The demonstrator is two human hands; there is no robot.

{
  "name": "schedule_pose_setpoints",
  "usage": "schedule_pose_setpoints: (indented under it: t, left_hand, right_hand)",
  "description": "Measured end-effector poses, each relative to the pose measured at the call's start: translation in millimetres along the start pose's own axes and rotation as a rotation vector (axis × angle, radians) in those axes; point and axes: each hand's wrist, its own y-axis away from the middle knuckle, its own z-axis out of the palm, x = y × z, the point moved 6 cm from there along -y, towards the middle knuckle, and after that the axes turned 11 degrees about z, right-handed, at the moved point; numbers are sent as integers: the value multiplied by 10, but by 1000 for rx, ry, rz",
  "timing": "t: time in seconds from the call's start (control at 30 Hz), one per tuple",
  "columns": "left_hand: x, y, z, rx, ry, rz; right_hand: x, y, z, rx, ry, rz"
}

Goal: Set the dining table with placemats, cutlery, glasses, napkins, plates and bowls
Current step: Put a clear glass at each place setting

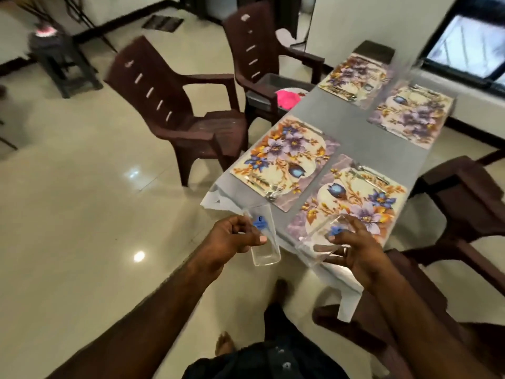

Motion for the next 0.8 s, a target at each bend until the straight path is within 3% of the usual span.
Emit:
schedule_pose_setpoints:
  t: [0.17,0.4,0.57,0.7,0.8]
  left_hand:
    - [28,-989,393,-6,42,-56]
    - [298,-1914,904,-21,72,-65]
    - [399,-2382,1020,-35,90,-89]
    - [442,-2757,1067,-9,109,-145]
    - [487,-2980,1075,22,130,-186]
  right_hand:
    - [-762,-494,-428,73,-26,-83]
    - [-1931,-1300,-853,208,273,-184]
    - [-2707,-1846,-943,383,880,-317]
    - [-3010,-2228,-707,316,1427,-487]
    - [-2986,-2426,-558,259,1794,-506]
